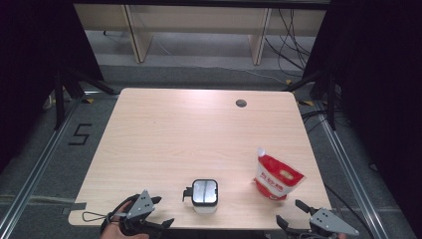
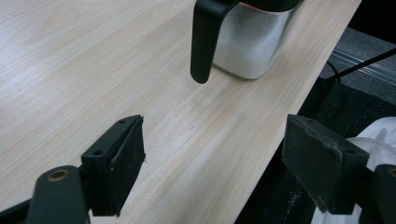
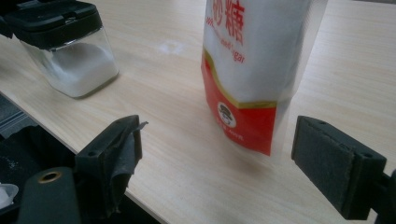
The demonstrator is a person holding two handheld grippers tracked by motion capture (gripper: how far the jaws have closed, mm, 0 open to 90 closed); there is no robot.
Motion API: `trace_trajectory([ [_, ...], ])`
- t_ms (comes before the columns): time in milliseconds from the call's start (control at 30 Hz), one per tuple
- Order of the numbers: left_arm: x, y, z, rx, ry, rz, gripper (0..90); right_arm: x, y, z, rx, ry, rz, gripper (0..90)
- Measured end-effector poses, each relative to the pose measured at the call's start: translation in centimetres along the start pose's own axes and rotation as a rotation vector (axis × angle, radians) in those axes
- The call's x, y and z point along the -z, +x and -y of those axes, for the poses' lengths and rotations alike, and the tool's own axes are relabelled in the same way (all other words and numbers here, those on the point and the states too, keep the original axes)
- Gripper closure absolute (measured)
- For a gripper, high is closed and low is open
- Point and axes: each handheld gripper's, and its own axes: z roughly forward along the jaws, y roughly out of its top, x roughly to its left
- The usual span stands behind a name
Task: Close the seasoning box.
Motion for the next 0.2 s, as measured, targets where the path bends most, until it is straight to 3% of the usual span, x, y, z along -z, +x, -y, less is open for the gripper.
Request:
trace_trajectory([
  [67, -0.14, 0.2, 0.0, -0.019, -0.016, -0.001, 20.3, -0.05, -0.02, 0.0, -0.002, 0.001, -0.005, 16.6],
  [100, -0.02, 0.13, 0.05, 0.008, 0.003, -0.001, 20.0, -0.04, -0.16, -0.01, 0.023, -0.005, 0.009, 16.6],
  [200, -0.11, 0.71, 0.22, 0.005, 0.008, -0.019, 19.5, -0.03, -0.19, 0.04, 0.012, 0.007, 0.011, 16.4],
])
